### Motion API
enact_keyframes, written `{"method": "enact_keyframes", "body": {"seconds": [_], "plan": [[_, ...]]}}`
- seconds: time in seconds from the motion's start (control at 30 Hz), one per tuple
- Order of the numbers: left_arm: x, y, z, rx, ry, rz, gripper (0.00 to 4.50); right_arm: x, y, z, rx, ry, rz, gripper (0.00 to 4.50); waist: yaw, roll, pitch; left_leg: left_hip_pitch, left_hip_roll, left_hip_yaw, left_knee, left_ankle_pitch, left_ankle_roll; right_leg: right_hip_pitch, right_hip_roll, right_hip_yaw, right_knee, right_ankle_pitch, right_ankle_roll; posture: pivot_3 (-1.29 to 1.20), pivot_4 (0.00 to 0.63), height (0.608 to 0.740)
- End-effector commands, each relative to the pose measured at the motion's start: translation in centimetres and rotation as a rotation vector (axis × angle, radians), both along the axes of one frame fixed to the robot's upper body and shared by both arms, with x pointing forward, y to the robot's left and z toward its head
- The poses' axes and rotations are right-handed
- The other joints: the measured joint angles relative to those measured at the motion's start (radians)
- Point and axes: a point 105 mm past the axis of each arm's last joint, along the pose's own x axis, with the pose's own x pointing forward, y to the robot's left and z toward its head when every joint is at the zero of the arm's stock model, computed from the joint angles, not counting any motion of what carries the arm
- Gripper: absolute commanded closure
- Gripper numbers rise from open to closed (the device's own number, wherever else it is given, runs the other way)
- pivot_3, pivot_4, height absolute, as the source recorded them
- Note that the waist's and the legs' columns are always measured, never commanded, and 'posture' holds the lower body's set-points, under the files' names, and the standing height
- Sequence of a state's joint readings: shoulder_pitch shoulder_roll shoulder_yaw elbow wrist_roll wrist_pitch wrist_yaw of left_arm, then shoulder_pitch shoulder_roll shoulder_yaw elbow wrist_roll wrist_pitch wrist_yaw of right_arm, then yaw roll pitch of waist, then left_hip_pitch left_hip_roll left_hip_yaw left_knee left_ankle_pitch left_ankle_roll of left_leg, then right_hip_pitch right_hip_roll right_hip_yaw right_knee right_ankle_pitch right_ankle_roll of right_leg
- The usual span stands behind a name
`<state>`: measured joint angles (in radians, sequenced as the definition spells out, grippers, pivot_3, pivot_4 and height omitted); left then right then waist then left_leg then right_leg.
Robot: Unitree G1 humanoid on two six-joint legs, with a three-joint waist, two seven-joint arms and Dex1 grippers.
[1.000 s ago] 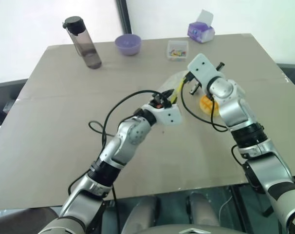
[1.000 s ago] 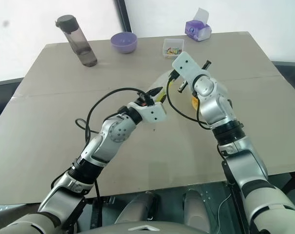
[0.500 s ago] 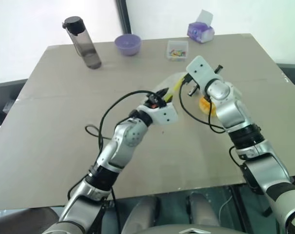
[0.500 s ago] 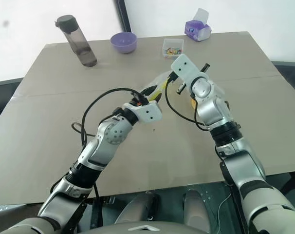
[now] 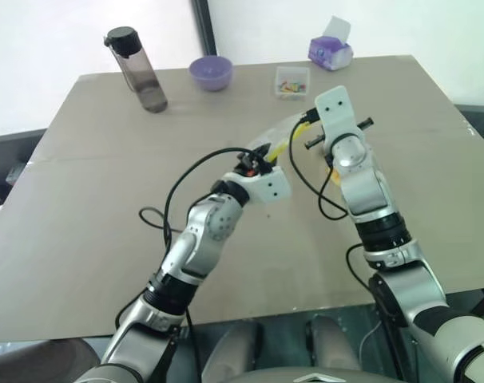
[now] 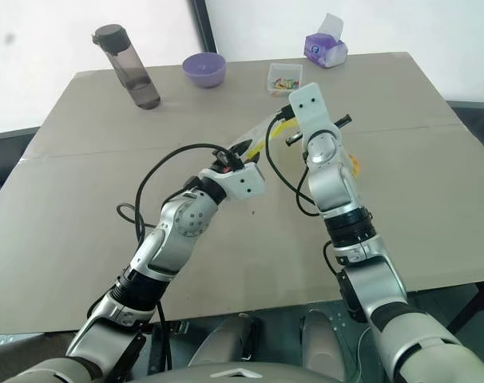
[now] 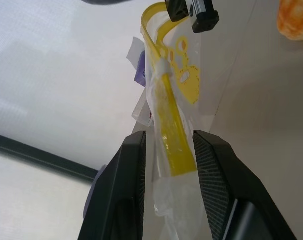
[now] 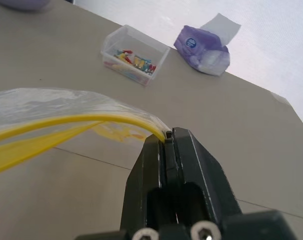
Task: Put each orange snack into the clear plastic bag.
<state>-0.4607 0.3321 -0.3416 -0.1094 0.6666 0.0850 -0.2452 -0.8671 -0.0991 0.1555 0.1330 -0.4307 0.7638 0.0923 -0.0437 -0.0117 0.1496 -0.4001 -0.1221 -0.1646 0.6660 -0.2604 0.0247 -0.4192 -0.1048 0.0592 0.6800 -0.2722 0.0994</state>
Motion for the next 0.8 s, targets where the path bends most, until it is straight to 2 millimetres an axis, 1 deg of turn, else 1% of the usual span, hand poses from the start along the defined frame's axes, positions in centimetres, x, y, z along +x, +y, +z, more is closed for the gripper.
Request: {"method": "enact_keyframes", "body": {"seconds": [0.03, 0.2, 0.53, 0.77, 0.8], "plan": [[-0.2, -0.1, 1.6, -0.018, -0.066, 0.003, 2.93, -0.7, -0.1, 1.7, 0.018, -0.075, -0.052, 4.50, -0.001, 0.000, 0.000, 0.000, 0.000, 0.000, 0.000, 0.000, 0.000, 0.000, 0.000, 0.000, 0.000, 0.000, 0.000, 0.00, 0.150, 0.740], [-0.3, -0.8, 2.0, -0.026, -0.080, -0.026, 2.93, -1.0, 0.5, 1.8, 0.015, -0.085, -0.094, 4.50, -0.001, 0.000, 0.000, 0.000, 0.000, 0.000, 0.000, 0.000, 0.000, 0.000, 0.000, 0.000, 0.000, 0.000, 0.000, 0.00, 0.150, 0.740], [-0.2, -1.5, 2.0, -0.022, -0.085, -0.041, 2.93, -1.3, 1.3, 1.5, 0.034, -0.076, -0.100, 4.50, -0.001, 0.000, 0.000, 0.000, 0.000, 0.000, 0.000, 0.000, 0.000, 0.000, 0.000, 0.000, 0.000, 0.000, 0.000, 0.00, 0.150, 0.740], [-0.1, -1.3, 1.9, -0.037, -0.079, -0.030, 2.93, -1.4, 1.3, 1.6, 0.038, -0.081, -0.100, 4.50, -0.002, 0.000, 0.000, 0.000, 0.000, 0.000, 0.000, 0.000, 0.000, 0.000, 0.000, 0.000, 0.000, 0.000, 0.000, 0.00, 0.150, 0.740], [0.0, -1.2, 1.9, -0.038, -0.079, -0.026, 3.43, -1.4, 1.3, 1.6, 0.038, -0.082, -0.099, 4.50, -0.001, 0.000, 0.000, 0.000, 0.000, 0.000, 0.000, 0.000, 0.000, 0.000, 0.000, 0.000, 0.000, 0.000, 0.000, 0.00, 0.150, 0.740]]}}
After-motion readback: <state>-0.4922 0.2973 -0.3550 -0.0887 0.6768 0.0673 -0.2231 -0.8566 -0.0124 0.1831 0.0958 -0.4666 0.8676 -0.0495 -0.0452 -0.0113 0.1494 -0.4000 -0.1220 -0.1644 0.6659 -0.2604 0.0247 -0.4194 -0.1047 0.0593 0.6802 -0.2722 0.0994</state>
